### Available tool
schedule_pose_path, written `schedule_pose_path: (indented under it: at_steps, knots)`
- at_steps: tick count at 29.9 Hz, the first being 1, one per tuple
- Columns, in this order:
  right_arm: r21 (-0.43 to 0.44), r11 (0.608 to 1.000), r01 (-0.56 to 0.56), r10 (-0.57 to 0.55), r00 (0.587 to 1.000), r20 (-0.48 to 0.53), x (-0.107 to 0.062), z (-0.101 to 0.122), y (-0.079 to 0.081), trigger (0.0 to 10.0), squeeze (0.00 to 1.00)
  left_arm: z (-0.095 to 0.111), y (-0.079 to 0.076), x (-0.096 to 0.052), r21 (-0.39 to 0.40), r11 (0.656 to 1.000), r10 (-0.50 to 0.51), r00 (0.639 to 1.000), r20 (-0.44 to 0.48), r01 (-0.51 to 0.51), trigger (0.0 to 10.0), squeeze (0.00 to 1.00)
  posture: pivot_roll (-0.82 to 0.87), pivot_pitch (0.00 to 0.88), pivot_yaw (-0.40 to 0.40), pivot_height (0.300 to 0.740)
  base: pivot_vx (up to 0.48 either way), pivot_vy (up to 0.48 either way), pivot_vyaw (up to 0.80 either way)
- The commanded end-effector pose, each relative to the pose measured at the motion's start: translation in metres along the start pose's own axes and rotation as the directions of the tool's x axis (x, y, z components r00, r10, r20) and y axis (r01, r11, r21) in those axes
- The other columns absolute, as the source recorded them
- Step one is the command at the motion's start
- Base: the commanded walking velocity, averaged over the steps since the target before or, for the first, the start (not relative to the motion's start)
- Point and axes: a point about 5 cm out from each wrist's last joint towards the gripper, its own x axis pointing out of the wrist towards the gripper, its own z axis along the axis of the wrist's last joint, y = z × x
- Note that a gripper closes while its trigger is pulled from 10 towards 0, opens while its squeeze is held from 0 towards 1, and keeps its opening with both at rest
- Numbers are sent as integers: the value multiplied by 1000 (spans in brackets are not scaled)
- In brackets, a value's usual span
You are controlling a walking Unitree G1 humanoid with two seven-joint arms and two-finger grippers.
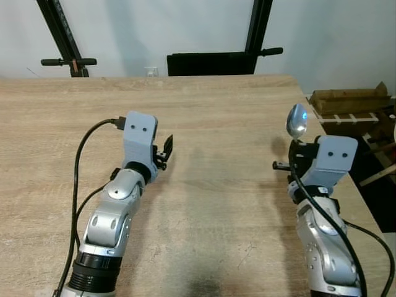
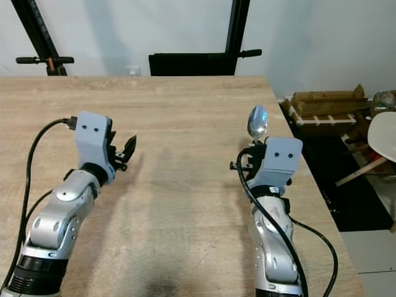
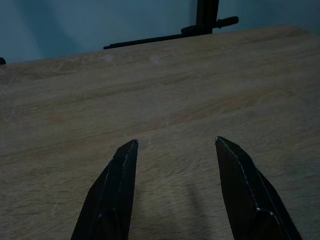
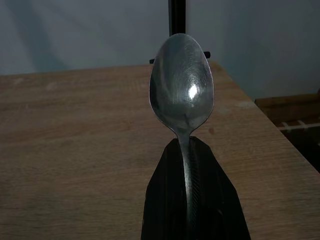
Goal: Setting the table
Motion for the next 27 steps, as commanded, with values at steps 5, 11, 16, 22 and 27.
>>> schedule_pose_path:
  at_steps: [5,11,16,22,27]
  knots:
    - [-3,1000,4,-4,1000,1,1,-1,-2,10000,0,-8,1,-2,-2,1000,20,1000,-24,-20,10000,0,-174,14,60,740,0,0,0]
    - [-6,1000,9,-9,1000,-1,1,-3,-3,10000,0,-8,0,-1,-7,1000,19,1000,-24,-19,10000,0,-175,14,62,740,0,0,0]
    - [-6,1000,14,-14,1000,0,1,-3,-4,10000,0,-8,0,-1,-7,1000,18,1000,-23,-19,10000,0,-173,16,65,740,0,0,0]
    - [-5,1000,18,-18,1000,0,1,-4,-4,10000,0,-7,1,-2,-5,1000,21,1000,-24,-21,10000,0,-167,20,67,740,0,0,0]
    - [-4,1000,19,-19,1000,-4,0,-5,-4,10000,0,-8,0,-3,-9,1000,18,999,-27,-18,10000,0,-167,21,67,740,-157,0,0]
